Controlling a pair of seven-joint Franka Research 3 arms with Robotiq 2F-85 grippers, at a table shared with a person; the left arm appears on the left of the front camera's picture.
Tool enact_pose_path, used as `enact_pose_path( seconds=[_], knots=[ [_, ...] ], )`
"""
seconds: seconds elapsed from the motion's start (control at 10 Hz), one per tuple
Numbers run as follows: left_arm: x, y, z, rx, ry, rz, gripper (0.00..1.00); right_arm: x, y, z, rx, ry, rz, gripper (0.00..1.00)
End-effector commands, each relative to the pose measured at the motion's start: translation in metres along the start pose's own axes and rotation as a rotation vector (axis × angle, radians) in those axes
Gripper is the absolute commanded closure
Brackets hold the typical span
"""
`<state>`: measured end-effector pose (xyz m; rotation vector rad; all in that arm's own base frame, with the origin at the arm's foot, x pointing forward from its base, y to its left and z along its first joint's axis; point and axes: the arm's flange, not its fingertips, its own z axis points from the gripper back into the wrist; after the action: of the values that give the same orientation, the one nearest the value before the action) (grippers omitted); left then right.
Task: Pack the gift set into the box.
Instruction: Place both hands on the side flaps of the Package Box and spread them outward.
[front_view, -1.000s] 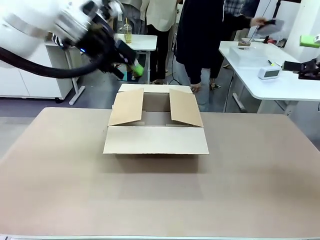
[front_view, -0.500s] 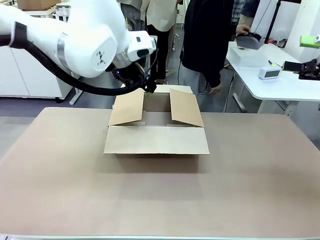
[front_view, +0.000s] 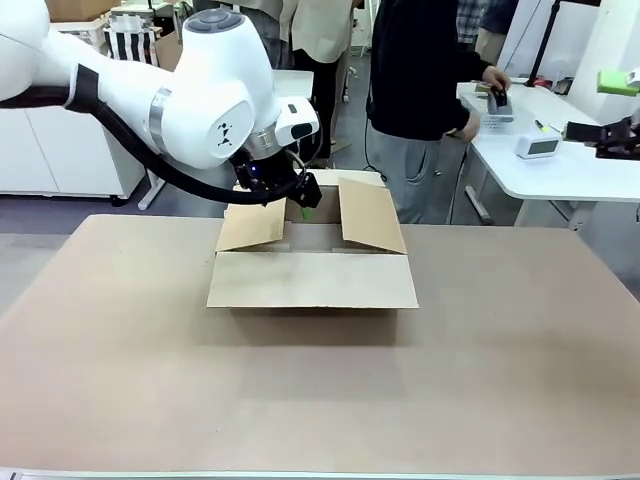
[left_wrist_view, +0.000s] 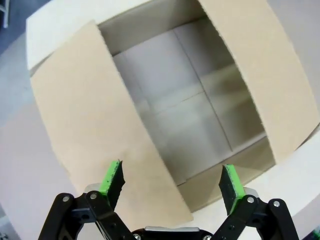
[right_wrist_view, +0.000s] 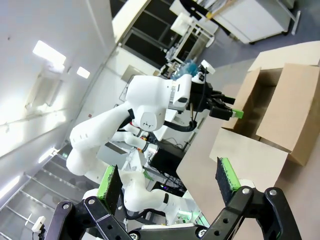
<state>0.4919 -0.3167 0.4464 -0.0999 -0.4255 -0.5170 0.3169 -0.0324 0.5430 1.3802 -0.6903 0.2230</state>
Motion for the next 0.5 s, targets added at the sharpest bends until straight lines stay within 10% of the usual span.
enact_pose_path(
  seconds=[0.0,0.4],
  knots=[
    [-0.011,0.004,0.013,0.100,-0.021,-0.026,0.00,0.003,-0.001,-0.003,0.023,-0.018,0.026,0.00],
    [0.019,-0.024,0.017,0.166,0.088,0.174,0.00,0.003,-0.001,-0.003,0.023,-0.018,0.026,0.00]
  ],
)
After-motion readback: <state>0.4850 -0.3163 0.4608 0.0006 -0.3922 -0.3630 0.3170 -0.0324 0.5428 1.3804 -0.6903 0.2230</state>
